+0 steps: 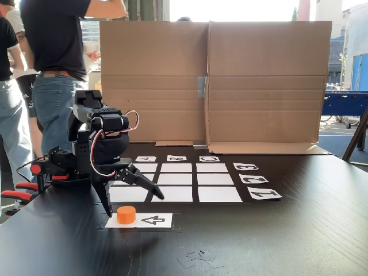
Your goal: Pick up the round, orange token and place it in the grid on square A3.
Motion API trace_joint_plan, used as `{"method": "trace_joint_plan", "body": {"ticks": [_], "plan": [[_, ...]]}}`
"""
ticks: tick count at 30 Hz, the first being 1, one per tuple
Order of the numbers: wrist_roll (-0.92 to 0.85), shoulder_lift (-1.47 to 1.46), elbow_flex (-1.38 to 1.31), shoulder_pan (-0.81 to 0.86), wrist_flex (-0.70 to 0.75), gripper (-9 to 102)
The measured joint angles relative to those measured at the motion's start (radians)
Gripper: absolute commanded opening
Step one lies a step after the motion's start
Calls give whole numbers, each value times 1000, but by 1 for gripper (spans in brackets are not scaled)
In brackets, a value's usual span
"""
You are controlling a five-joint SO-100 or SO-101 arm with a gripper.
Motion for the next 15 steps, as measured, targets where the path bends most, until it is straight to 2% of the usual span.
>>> {"method": "trace_joint_plan", "body": {"ticks": [7,15], "plan": [[-12,-5,0,0,-20,-1],[-20,9,2,15,-161,-1]]}}
